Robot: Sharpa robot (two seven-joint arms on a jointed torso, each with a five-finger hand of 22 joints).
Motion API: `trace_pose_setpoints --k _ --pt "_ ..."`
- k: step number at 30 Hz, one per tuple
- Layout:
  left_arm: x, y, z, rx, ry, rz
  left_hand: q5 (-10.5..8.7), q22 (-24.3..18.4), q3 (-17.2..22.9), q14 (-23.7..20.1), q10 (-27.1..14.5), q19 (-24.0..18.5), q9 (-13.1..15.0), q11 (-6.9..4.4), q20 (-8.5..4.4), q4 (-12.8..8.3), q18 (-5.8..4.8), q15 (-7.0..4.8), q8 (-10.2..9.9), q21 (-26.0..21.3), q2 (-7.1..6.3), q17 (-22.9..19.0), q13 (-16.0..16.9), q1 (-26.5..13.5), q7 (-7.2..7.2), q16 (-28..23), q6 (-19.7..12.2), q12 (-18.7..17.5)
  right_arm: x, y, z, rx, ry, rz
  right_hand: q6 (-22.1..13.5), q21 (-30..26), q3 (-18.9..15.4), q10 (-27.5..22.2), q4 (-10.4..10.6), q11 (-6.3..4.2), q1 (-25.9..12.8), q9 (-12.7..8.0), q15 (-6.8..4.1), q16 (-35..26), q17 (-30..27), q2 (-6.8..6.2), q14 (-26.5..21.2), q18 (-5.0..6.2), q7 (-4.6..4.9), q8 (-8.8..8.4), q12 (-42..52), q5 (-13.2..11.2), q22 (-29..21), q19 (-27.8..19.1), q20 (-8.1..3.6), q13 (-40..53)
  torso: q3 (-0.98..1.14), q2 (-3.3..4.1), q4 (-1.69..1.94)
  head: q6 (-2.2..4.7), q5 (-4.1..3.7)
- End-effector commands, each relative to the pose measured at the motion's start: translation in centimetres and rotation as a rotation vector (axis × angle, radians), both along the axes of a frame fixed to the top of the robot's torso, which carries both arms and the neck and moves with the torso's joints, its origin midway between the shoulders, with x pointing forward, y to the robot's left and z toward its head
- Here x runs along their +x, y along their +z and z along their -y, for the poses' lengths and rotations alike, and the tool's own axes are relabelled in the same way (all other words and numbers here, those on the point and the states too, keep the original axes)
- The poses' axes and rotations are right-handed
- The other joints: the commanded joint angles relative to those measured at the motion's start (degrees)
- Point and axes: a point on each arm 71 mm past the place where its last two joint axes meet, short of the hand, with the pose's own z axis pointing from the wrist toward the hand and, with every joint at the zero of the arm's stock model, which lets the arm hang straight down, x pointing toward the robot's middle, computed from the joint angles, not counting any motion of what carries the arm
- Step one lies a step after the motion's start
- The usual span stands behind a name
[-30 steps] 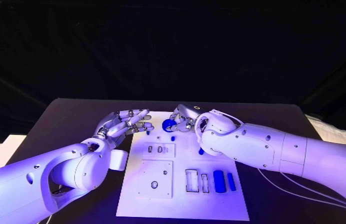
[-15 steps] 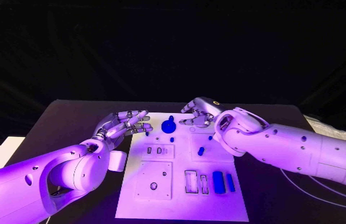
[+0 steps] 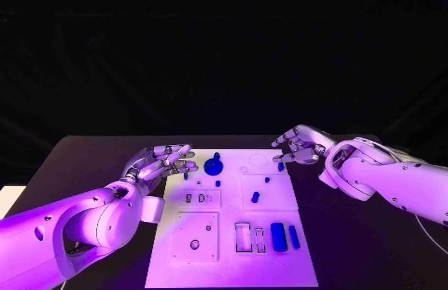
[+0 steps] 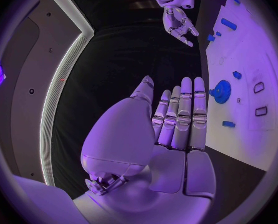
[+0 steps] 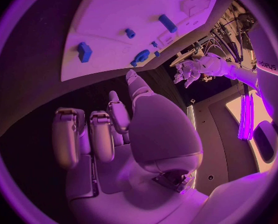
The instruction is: Assemble the parts on the task board
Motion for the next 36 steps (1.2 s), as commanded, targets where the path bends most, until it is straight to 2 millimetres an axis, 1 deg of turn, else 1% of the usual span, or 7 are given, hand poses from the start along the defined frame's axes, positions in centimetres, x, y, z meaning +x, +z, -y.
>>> trace_pose_setpoints --k 1,4,6,7,14,23,36 --pt "0.0 0.1 0.2 -0.014 -0.019 0.009 -0.33 -0.09 -0.08 -0.22 -0.09 -0.41 -0.02 0.22 0.05 -0.32 0.58 0.01 -0.36 -0.2 0.34 0.05 -0.05 0.42 0.38 -0.39 -0.11 -0.26 -0.1 -0.7 0.5 0.006 0.047 -0.036 0.4 0.33 -0.04 -0.26 -0.24 -0.27 0.57 0.04 0.02 0.05 11.36 -0.2 5.16 -1.07 0.1 0.02 -0.44 -0.12 3.75 0.32 -0.02 -0.11 0.36 -0.07 -0.41 -0.07 -0.12" --pt "0.1 0.1 0.2 -0.013 -0.018 0.009 -0.33 -0.09 -0.08 -0.22 -0.09 -0.41 -0.02 0.22 0.05 -0.32 0.58 0.01 -0.36 -0.2 0.34 0.05 -0.05 0.42 0.38 -0.39 -0.11 -0.26 0.1 -1.3 1.1 -0.014 0.034 -0.045 0.39 0.31 -0.07 -0.32 -0.26 -0.26 0.57 0.04 0.02 0.06 11.38 -0.23 5.16 -1.06 0.11 0.0 -0.53 -0.18 3.71 0.3 -0.02 -0.19 0.31 -0.05 -0.28 -0.1 -0.41" --pt "0.1 0.1 0.2 -0.013 -0.017 0.009 -0.33 -0.09 -0.08 -0.22 -0.09 -0.41 -0.02 0.22 0.05 -0.32 0.58 0.01 -0.36 -0.2 0.34 0.05 -0.05 0.42 0.38 -0.39 -0.11 -0.26 0.1 -1.6 1.4 -0.027 0.025 -0.048 0.34 0.29 -0.11 -0.4 -0.28 -0.25 0.56 0.02 0.03 0.08 11.42 -0.28 5.17 -1.05 0.12 -0.04 -0.67 -0.24 3.67 0.27 -0.02 -0.3 0.38 -0.04 -0.3 -0.08 -0.34" --pt "0.1 0.1 0.2 -0.013 -0.017 0.009 -0.33 -0.09 -0.08 -0.22 -0.09 -0.41 -0.02 0.22 0.05 -0.32 0.58 0.01 -0.36 -0.2 0.34 0.05 -0.05 0.42 0.38 -0.39 -0.11 -0.26 0.2 -1.7 1.5 -0.031 0.021 -0.048 0.33 0.29 -0.12 -0.42 -0.29 -0.25 0.56 0.02 0.03 0.08 11.42 -0.29 5.17 -1.05 0.12 -0.04 -0.7 -0.26 3.66 0.27 -0.02 -0.32 0.31 -0.04 -0.29 -0.05 -0.31" --pt "0.1 0.0 0.2 -0.013 -0.017 0.008 -0.33 -0.09 -0.08 -0.22 -0.09 -0.41 -0.02 0.22 0.05 -0.32 0.58 0.01 -0.36 -0.2 0.34 0.05 -0.05 0.42 0.38 -0.39 -0.11 -0.26 0.5 -2.5 2.0 -0.057 0.008 -0.055 0.15 0.28 -0.16 -0.55 -0.4 -0.22 0.62 -0.04 0.05 0.1 11.47 -0.37 5.18 -1.04 0.16 -0.15 -0.91 -0.32 3.65 0.26 -0.02 -0.48 0.18 -0.07 -0.21 -0.22 -0.38" --pt "0.2 0.0 0.0 -0.011 -0.013 0.008 -0.33 -0.09 -0.08 -0.22 -0.09 -0.41 -0.02 0.22 0.05 -0.32 0.58 0.01 -0.36 -0.2 0.34 0.05 -0.05 0.42 0.38 -0.39 -0.11 -0.26 0.7 -4.1 1.9 -0.07 0.002 -0.08 -0.39 0.17 -0.3 -0.97 -0.58 -0.13 0.69 -0.17 0.12 0.08 11.46 -0.5 5.17 -1.0 0.27 -0.35 -1.56 -0.41 3.43 0.12 0.02 -0.99 0.18 -0.11 -0.18 -0.52 -0.29" --pt "0.2 -0.1 0.0 -0.01 -0.012 0.006 -0.34 -0.1 -0.03 -0.21 -0.06 -0.41 -0.01 0.21 0.05 -0.44 0.59 0.0 -0.38 -0.22 0.38 0.11 -0.05 0.48 0.38 -0.45 -0.1 -0.28 1.4 -5.1 1.4 -0.066 -0.011 -0.092 0.55 0.3 0.84 -0.33 -1.33 -0.23 1.79 -0.02 0.06 0.18 11.69 0.88 5.22 -1.05 0.2 0.15 -0.85 -0.93 3.73 0.27 0.02 -0.23 0.21 -0.09 -0.22 -0.65 -0.22"
